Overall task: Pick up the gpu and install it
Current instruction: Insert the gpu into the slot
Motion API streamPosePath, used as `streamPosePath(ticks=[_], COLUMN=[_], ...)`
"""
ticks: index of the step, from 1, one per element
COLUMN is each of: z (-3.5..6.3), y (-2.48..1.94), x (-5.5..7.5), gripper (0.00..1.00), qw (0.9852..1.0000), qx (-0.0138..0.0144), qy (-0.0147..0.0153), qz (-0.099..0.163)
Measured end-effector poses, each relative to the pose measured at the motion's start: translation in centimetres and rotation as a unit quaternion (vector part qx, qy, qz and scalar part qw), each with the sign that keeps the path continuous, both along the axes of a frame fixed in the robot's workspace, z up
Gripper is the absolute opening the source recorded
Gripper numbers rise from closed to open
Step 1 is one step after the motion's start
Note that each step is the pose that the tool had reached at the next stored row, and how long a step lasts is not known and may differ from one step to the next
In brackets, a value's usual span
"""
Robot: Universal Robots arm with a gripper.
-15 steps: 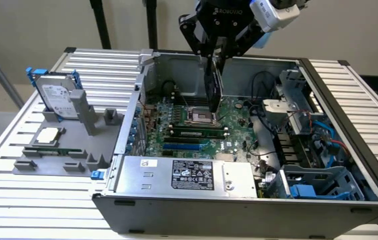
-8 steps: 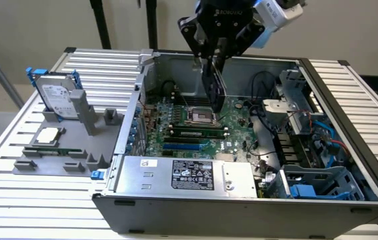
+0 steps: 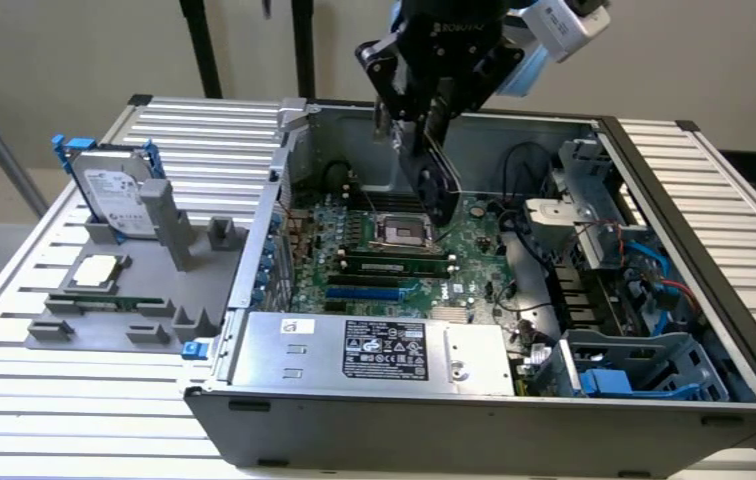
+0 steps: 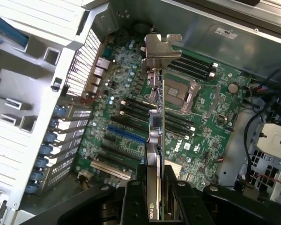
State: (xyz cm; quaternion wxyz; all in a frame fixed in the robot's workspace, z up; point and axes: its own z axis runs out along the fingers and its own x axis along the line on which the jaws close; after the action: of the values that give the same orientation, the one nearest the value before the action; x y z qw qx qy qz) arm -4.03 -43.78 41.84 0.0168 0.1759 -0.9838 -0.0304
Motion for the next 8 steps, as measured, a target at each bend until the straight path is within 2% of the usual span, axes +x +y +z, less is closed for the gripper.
streamPosePath(ticks=[4,8], z=[-0.08,-0.17], y=[0.0,0.0], x=[0.0,0.0], gripper=[0.27,0.27], qw=[0.9993,0.9974], qx=[0.0,0.0], qy=[0.0,0.0], qz=[0.037,0.073])
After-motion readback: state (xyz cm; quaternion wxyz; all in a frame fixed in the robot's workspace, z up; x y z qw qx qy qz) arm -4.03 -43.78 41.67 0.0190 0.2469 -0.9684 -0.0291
